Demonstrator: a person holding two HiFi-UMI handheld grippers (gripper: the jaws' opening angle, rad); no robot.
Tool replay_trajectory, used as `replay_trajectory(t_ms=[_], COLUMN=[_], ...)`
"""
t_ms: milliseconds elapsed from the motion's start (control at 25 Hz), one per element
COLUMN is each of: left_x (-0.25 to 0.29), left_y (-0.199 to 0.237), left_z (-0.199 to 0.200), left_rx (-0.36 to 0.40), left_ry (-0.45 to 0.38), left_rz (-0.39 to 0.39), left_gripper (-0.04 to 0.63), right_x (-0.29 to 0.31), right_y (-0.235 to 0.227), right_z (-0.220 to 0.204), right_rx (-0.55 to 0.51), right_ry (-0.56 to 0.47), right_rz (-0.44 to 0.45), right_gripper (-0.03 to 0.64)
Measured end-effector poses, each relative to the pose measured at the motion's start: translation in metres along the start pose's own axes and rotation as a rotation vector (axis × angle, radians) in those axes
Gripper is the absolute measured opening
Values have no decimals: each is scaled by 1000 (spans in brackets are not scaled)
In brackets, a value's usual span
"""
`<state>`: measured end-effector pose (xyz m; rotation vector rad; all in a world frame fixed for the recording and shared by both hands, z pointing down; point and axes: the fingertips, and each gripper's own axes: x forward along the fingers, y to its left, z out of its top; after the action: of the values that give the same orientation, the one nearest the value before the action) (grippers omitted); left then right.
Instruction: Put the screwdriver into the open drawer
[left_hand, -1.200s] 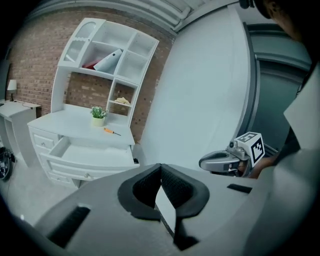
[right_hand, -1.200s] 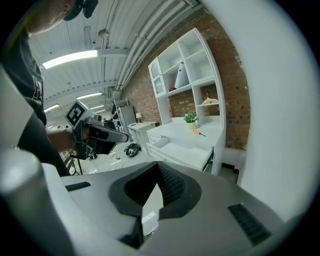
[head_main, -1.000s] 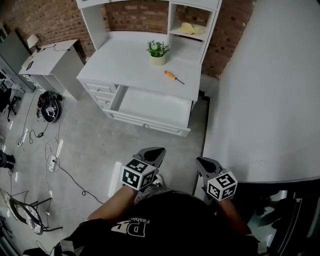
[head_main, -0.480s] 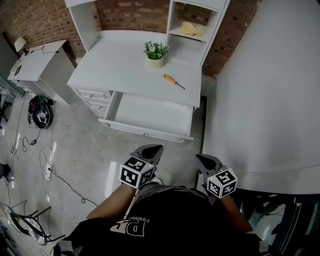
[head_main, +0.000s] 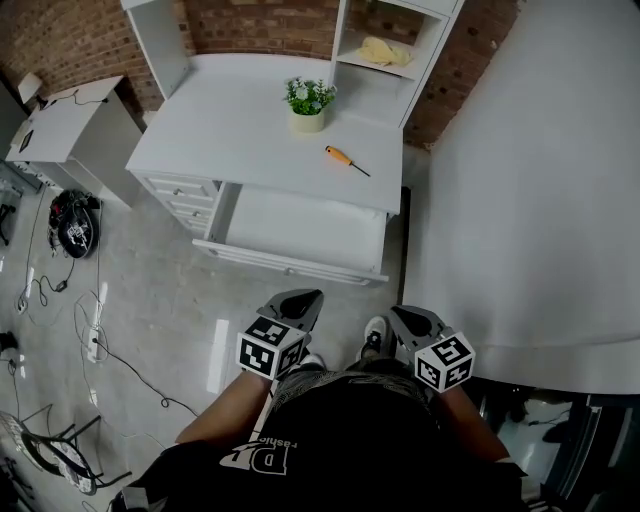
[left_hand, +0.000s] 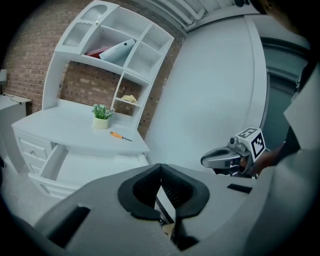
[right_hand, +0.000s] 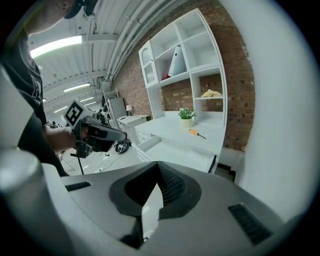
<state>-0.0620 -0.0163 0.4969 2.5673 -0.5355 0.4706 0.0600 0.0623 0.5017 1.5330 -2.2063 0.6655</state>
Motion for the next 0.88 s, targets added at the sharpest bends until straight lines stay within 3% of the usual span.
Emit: replay_trajectory(t_ms=[360, 880], left_x=[9, 80], left_y=[24, 42], left_z=[12, 79], left_rx=[-10, -17], left_ry=[-16, -13], left_rz=[75, 176], left_gripper=[15, 15], right_x=[30, 91], right_y=[-41, -157], right_z=[44, 121], right_rx=[-69, -88], right_ry=[-55, -118], right_rz=[15, 78], right_gripper=[5, 5])
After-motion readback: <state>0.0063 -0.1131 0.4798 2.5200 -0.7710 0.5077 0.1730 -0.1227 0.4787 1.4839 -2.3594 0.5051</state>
